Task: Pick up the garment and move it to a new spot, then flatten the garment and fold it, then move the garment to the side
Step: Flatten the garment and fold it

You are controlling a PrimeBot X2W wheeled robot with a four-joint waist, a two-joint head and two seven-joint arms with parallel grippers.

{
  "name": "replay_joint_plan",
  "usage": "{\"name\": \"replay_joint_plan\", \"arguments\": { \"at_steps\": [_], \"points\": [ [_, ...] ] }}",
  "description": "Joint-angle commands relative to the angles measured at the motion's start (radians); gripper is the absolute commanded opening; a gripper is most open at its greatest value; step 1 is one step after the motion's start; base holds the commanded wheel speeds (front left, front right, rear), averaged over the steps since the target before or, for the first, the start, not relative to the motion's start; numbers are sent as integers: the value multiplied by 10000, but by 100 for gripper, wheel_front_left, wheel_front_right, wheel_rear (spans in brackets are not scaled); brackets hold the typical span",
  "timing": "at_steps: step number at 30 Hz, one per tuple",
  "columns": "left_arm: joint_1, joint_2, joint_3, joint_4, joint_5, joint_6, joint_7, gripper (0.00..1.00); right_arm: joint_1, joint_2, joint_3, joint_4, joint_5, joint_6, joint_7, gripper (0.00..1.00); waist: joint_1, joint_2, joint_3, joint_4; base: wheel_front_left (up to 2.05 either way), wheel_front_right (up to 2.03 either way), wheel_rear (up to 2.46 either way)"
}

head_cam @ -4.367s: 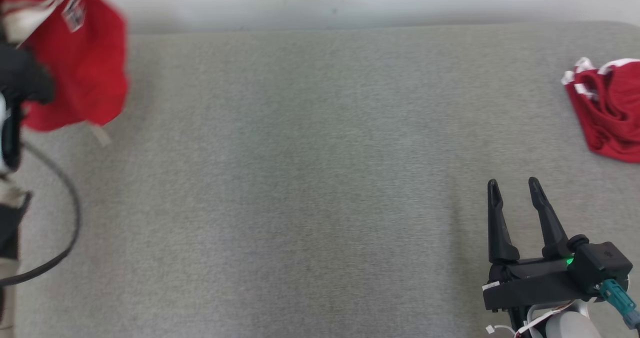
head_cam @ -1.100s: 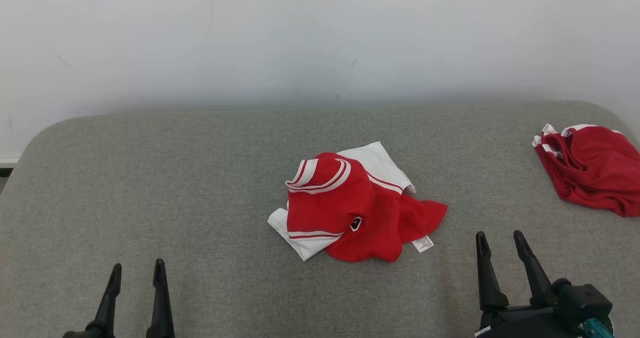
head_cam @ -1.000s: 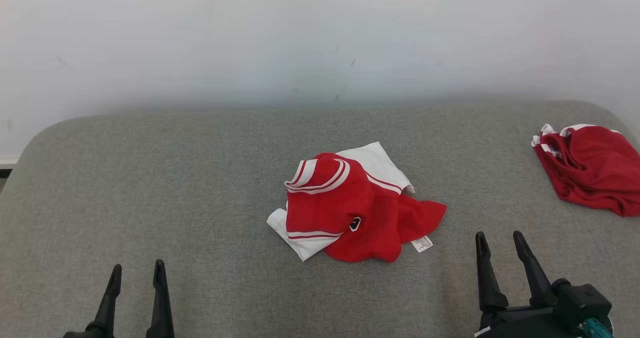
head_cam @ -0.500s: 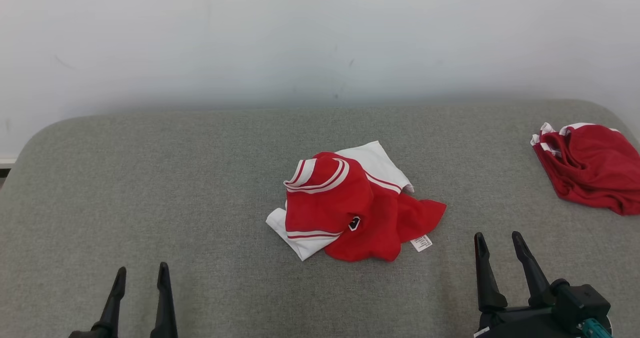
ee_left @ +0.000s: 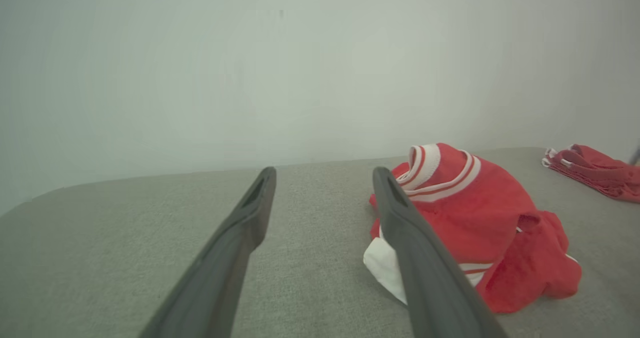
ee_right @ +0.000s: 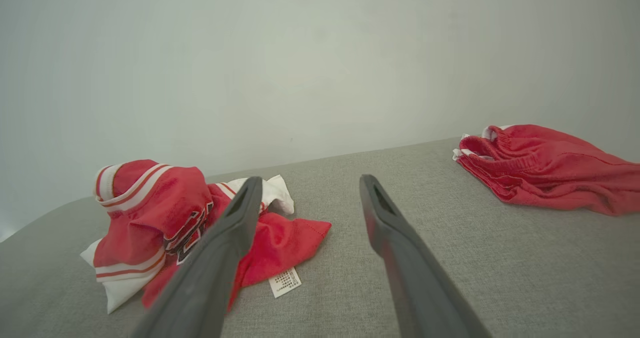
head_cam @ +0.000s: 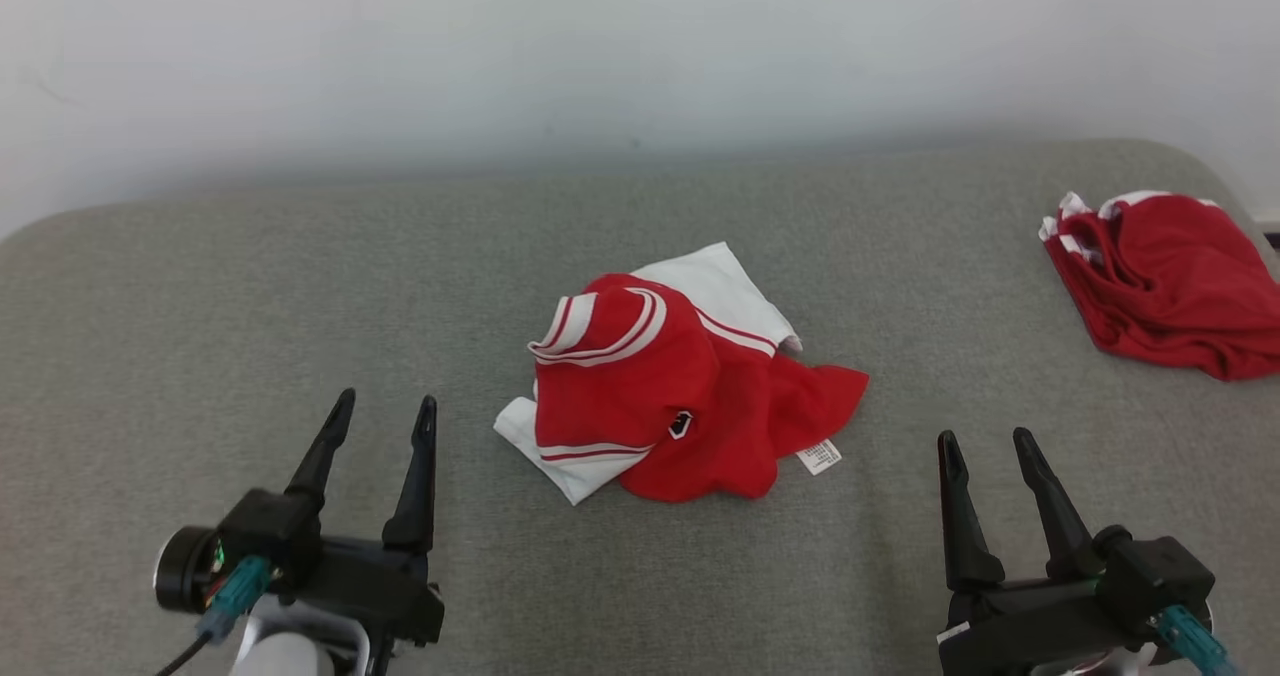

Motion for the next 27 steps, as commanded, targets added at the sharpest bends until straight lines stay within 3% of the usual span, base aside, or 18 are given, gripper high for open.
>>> {"name": "replay_joint_plan", "arguments": {
  "at_steps": [1, 11, 24, 25, 26, 27],
  "points": [
    [-386, 169, -221, 309, -119, 14, -30, 100, -140, -35, 22, 14, 57, -27, -44, 100, -1, 0, 436, -421, 0, 0, 0],
    [-2014, 833, -1897, 2248, -826, 13, -30, 100, -592, 11, -28, -11, 178, -27, -45, 100, -1, 0, 1203, -1259, 0, 0, 0],
    [-3426, 1343, -2917, 3657, -1353, 11, -30, 100, -835, 34, 74, -16, 215, -27, -44, 100, -1, 0, 1549, -1878, 0, 0, 0],
    [-3515, 1366, -2915, 3648, -1393, 11, -30, 89, -818, 35, 55, -24, 218, -27, -44, 100, -1, 0, 1541, -1891, 0, 0, 0],
    [-3551, 1367, -2880, 3611, -1466, 13, -30, 5, -787, 38, 39, -28, 216, -27, -44, 100, -1, 0, 1520, -1890, 0, 0, 0],
    [-3534, 1331, -2858, 3482, -1500, 13, -30, 0, -733, 38, -22, -28, 201, -27, -44, 100, -1, 0, 1468, -1855, 0, 0, 0]
  ]
}}
